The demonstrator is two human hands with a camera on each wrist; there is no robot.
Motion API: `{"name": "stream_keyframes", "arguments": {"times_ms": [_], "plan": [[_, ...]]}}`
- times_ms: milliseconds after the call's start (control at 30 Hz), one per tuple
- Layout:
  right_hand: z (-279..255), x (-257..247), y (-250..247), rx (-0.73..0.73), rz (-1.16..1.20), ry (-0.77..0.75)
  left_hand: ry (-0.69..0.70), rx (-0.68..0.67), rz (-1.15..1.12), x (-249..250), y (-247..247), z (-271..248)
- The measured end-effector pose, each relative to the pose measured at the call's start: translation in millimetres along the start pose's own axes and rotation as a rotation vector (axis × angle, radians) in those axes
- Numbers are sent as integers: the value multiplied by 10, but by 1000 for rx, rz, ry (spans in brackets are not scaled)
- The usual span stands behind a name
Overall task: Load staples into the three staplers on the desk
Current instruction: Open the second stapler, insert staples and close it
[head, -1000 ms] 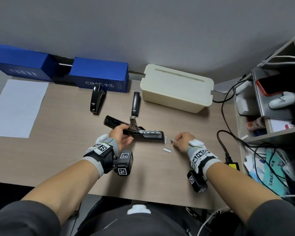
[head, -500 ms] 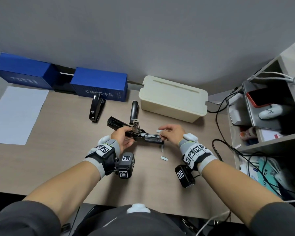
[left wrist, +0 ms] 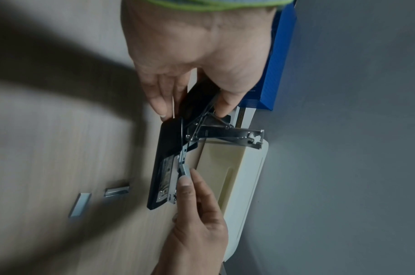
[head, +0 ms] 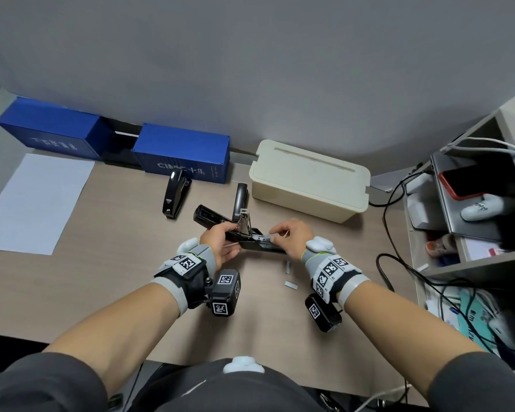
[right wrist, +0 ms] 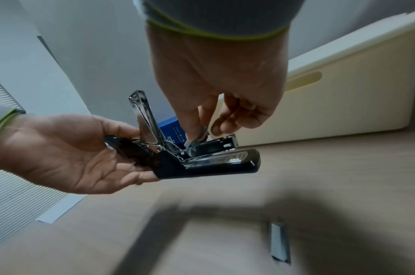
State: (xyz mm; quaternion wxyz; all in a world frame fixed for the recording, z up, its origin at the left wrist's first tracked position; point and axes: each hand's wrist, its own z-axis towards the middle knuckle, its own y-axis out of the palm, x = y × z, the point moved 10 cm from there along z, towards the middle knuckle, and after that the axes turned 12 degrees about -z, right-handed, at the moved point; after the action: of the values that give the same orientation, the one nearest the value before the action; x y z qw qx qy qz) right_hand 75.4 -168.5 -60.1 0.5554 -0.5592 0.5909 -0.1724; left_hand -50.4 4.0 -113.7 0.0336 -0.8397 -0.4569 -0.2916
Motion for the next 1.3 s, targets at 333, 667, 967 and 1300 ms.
{"name": "stream_keyframes", "arguments": {"times_ms": [333, 667, 967, 1300], "plan": [[16, -1, -4, 30, -42, -24, -9, -20, 17, -16, 52, 14], [55, 23, 68, 4, -101, -41, -21, -35, 22, -28, 76, -2], [82, 101, 187, -29, -48, -23, -34, -15, -3, -68, -33, 51], [-305, 1368, 614, -254, 77, 485, -55, 59, -38, -157, -355, 231]]}}
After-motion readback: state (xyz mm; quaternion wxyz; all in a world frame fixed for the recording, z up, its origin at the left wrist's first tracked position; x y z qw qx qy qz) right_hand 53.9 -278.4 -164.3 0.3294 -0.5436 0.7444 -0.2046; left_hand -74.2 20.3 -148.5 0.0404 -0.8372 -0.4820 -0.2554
